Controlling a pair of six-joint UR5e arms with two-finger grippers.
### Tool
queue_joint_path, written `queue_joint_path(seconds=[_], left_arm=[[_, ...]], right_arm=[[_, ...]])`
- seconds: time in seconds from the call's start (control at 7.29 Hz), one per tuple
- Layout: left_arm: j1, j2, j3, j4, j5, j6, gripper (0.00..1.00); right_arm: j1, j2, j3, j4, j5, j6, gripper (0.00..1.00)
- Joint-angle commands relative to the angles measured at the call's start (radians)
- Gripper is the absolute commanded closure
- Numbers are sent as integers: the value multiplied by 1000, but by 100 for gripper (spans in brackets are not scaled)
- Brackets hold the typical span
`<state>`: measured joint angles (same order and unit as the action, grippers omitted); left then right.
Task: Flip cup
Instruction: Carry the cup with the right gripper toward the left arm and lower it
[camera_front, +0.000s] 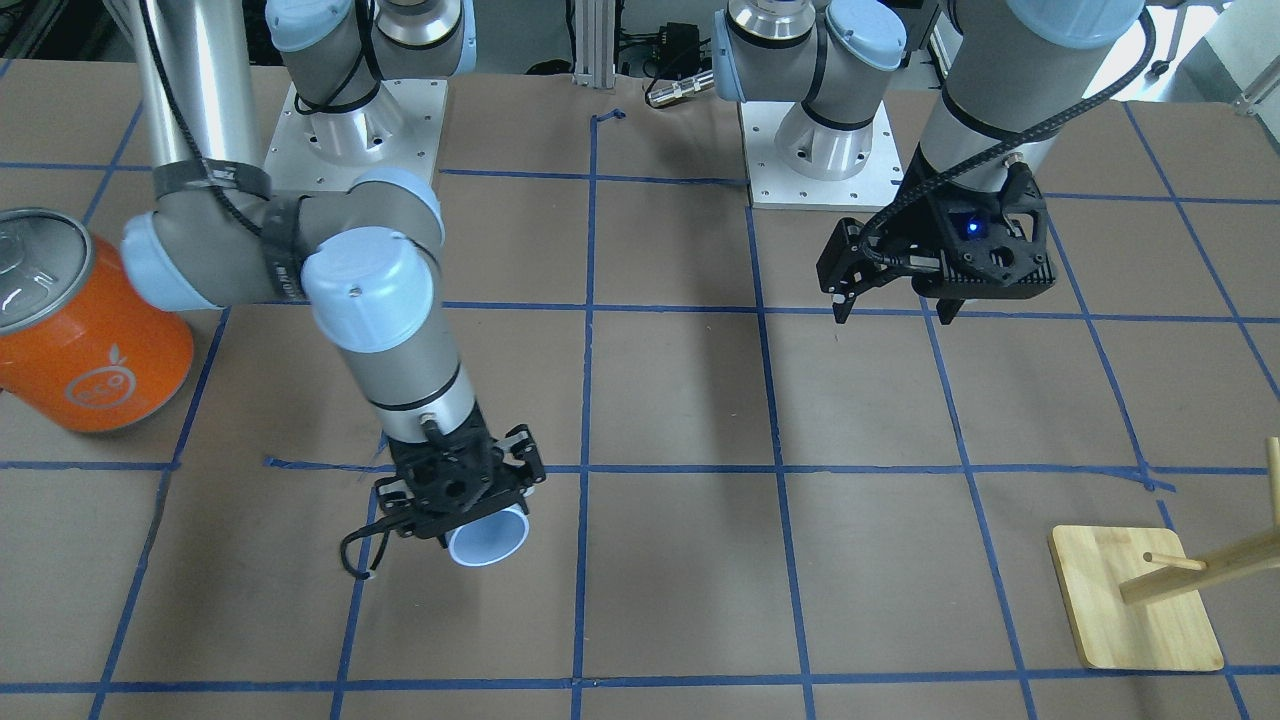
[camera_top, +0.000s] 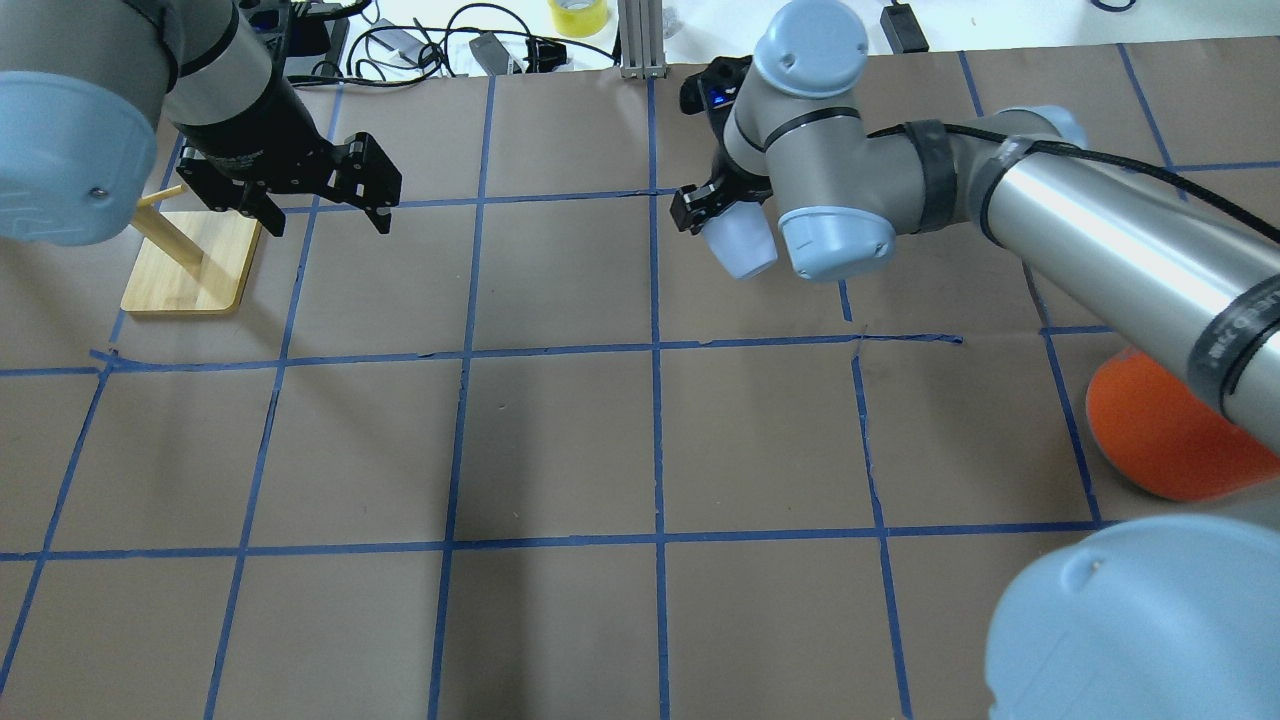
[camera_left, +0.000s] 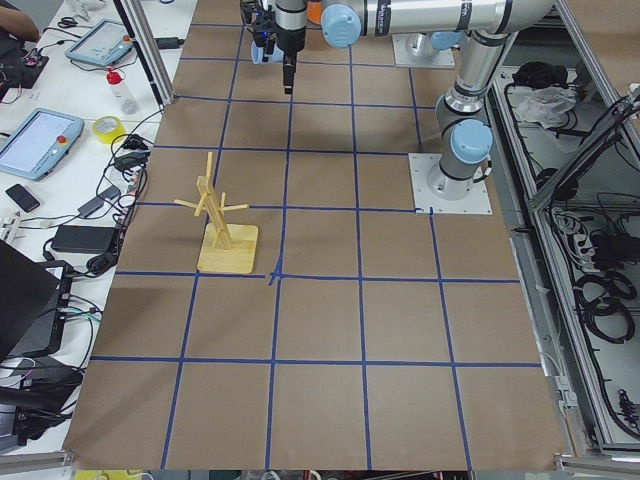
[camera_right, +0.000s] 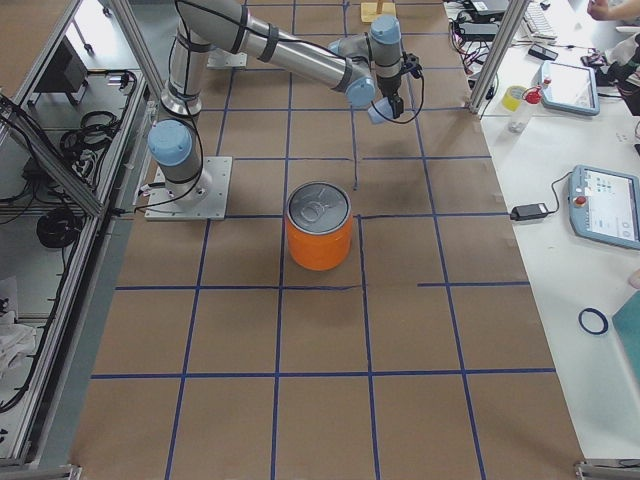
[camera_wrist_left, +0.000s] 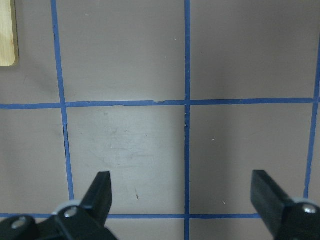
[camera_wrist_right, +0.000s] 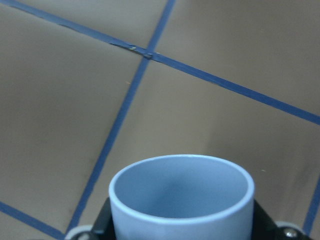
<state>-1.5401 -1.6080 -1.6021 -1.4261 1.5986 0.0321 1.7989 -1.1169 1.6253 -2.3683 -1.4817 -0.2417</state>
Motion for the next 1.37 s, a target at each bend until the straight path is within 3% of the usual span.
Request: queue_joint_path(seconds=[0.0,0.14,0.27,1.24], left_arm=[[3,2,1,1,1,-3,0],[5,-10,1,3,1,-4,0],[3,-6,-1,3,1,-4,0],[8,-6,-1,15,1,8,0]], right_arm=[[114,49,4,-66,-24,-219,96],[146,93,4,-115,-25,-253,93],[164,135,1,-171,-25,-401,94],[200,143,18,-172,-25,-612,78]])
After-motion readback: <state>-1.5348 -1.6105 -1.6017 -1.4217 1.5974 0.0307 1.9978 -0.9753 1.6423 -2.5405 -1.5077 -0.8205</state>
